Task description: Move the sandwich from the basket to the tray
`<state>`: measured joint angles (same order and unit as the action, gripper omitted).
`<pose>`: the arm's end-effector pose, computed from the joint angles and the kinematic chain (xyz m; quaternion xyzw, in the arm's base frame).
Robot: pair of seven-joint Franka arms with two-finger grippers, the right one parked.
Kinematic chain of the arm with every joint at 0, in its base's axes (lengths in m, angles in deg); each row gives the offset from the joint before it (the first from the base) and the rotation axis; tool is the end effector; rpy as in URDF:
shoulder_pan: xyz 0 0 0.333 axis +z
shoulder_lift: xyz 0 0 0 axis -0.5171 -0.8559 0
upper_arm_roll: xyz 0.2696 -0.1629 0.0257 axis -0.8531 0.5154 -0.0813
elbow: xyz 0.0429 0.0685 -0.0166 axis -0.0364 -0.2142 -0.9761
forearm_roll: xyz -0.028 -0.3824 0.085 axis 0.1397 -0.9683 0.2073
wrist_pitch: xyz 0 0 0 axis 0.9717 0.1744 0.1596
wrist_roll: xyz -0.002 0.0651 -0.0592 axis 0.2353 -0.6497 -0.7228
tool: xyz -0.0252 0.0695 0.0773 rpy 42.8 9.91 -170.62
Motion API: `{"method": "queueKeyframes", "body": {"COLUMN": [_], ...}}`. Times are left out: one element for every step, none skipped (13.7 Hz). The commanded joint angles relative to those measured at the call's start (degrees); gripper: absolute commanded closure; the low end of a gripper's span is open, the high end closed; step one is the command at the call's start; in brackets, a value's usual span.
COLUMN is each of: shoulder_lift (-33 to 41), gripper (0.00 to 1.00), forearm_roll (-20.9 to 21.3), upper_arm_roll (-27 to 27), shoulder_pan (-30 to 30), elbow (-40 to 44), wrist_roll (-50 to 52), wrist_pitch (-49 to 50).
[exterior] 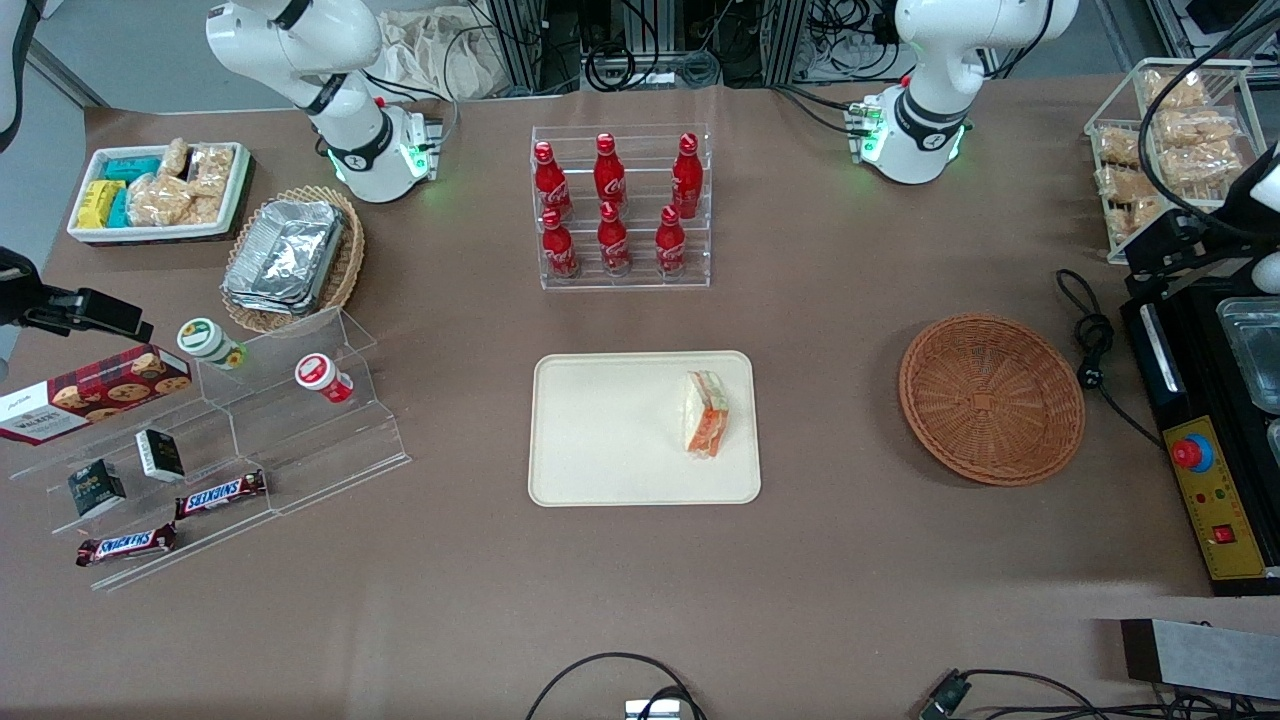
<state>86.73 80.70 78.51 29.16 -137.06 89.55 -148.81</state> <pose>0.5464 -0.0132 0.6665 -0.9986 0.0118 -0.0403 0.0332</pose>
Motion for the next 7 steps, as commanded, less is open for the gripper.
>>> {"method": "queueKeyframes", "body": {"shoulder_lift": [1.1,1.1,0.9,0.5,0.5,0.3,0.3], "gripper": [0.00,0.00,0.00,0.00,0.00,0.00,0.00], "forearm_roll": [-0.8,-0.8,-0.8,-0.8,-0.8,-0.9,-0.9], "upper_arm_roll": [-0.7,-0.6,-0.4,-0.4,-0.4,-0.4,-0.4], "shoulder_pan": [-0.7,-0.8,-0.8,-0.8,-0.8,-0.8,-0.7], "elbow": [0.5,0.5,0.5,1.0,1.5,1.6,1.6], "wrist_roll": [-0.3,-0.3,-0.3,-0.2,-0.2,-0.1,0.0], "wrist_pitch": [1.6,1.6,1.8,2.5,2.8,2.8,2.8]}}
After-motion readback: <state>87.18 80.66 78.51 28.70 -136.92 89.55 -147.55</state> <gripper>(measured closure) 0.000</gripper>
